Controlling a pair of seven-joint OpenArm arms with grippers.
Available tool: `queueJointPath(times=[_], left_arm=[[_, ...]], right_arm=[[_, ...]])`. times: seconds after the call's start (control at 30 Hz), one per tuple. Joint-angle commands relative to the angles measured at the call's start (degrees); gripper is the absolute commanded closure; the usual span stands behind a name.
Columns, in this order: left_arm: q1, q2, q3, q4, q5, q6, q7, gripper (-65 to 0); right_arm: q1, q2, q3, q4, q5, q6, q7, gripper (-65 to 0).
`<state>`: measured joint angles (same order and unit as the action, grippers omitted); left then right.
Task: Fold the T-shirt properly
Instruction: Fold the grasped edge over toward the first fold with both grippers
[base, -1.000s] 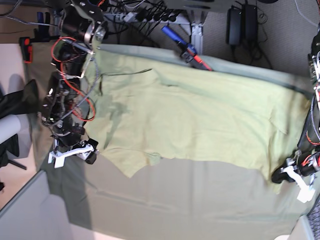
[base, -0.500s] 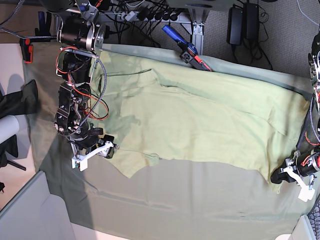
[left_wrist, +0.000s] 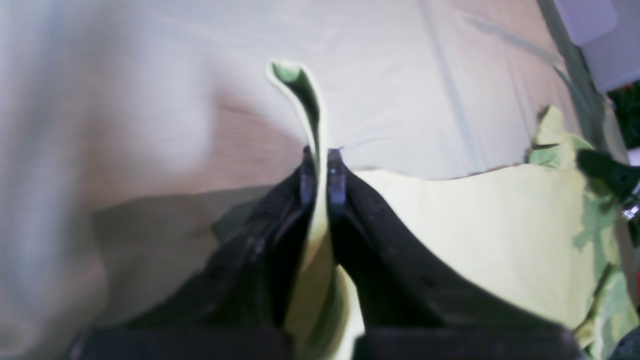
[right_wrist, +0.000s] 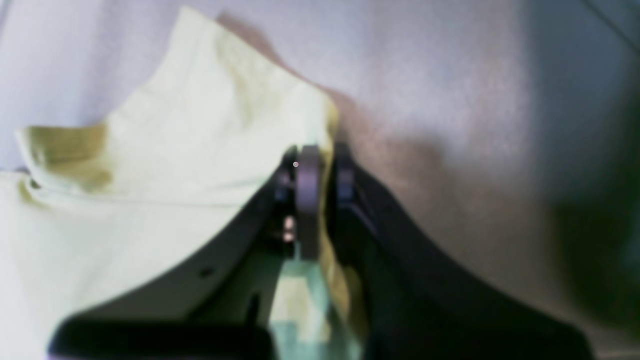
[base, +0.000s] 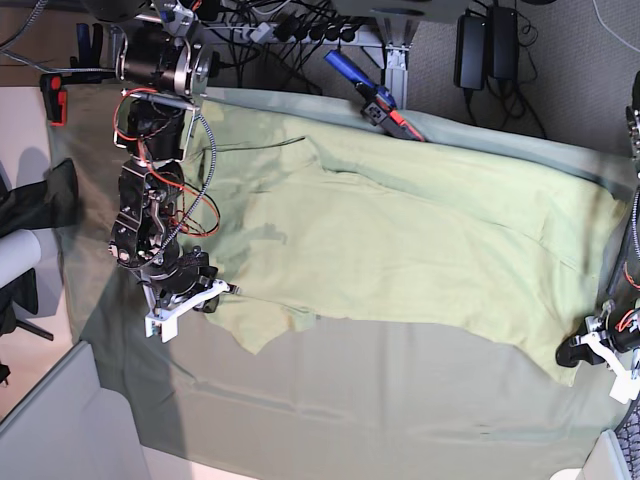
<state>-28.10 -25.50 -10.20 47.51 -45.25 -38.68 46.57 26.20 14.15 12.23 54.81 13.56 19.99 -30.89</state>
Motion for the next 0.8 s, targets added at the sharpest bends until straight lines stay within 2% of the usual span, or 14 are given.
queueJointPath(times=[0.0, 0.13, 0.37, 0.6, 0.77], left_arm=[[-1.7, -1.4, -0.2, 1.0, -1.2, -1.3, -1.2, 0.0], [-0.6, -3.1, -0.2, 1.0, -1.3, -1.3, -0.7, 0.0], [2.7, -3.3, -0.2, 1.0, -3.1, -1.3, -0.4, 0.0], [5.9, -3.3, -0.2, 1.0, -7.8, -1.3, 3.7, 0.0], [7.7, -4.5, -0.3, 1.0, -9.1, -1.3, 3.9, 0.0]], right_arm=[[1.4, 1.1, 0.1, 1.9, 0.5, 0.9, 0.8, 0.0], [-1.3, 2.7, 0.1, 6.5, 1.0, 0.9, 0.7, 0.0], [-9.0, 6.1, 0.1, 15.8, 5.6, 1.5, 0.7, 0.0], [-15.6, 7.1, 0.4, 22.9, 6.2, 1.5, 0.7, 0.0], [-19.7, 7.1, 0.9, 25.9, 6.1, 1.5, 0.7, 0.0]])
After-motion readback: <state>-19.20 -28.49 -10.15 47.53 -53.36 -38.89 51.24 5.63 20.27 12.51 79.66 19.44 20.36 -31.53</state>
